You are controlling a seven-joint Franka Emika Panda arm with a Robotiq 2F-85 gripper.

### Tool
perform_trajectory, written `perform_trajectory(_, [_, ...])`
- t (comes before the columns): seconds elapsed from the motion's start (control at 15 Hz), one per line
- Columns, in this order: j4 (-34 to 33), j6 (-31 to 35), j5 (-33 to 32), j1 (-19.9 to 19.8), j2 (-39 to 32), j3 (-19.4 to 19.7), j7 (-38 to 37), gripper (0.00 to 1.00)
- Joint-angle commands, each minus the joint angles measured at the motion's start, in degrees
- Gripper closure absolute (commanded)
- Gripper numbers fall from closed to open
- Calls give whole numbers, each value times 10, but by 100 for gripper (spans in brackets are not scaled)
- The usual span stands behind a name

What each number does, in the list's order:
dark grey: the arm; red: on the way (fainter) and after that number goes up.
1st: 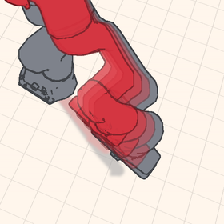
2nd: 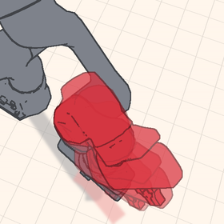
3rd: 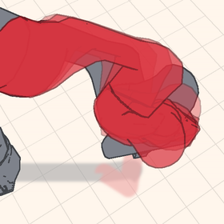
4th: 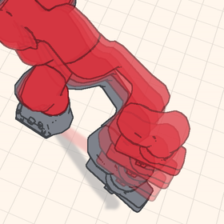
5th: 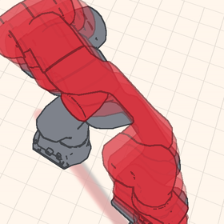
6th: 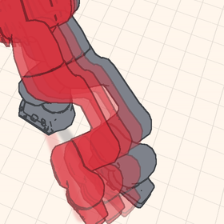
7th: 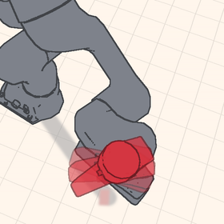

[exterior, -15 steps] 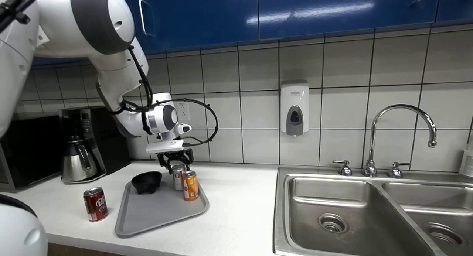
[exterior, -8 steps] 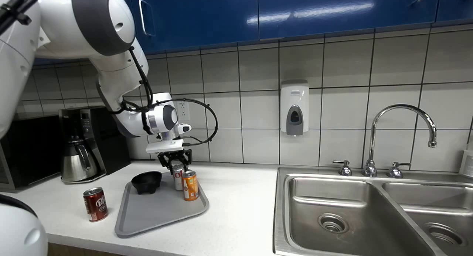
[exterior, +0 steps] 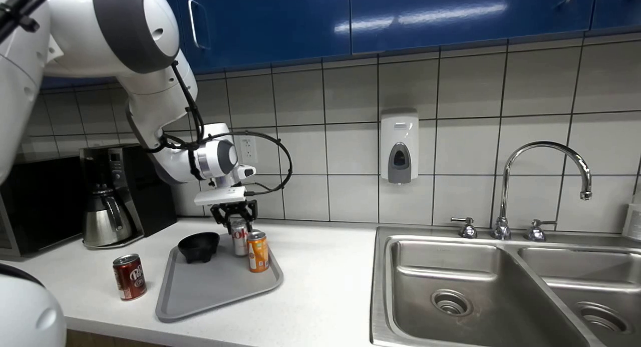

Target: Remove the contents on the tray

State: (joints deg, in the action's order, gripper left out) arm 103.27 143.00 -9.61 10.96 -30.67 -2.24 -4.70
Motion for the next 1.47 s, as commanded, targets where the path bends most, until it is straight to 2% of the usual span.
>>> perform_trajectory(0.0, [10,-5,-6,4,28,5,-8,61])
perform_trajectory(0.53, [-2,-6,-3,-7,36,17,-5,61])
perform_trajectory(1.4, [-41,-10,19,-57,28,30,9,61])
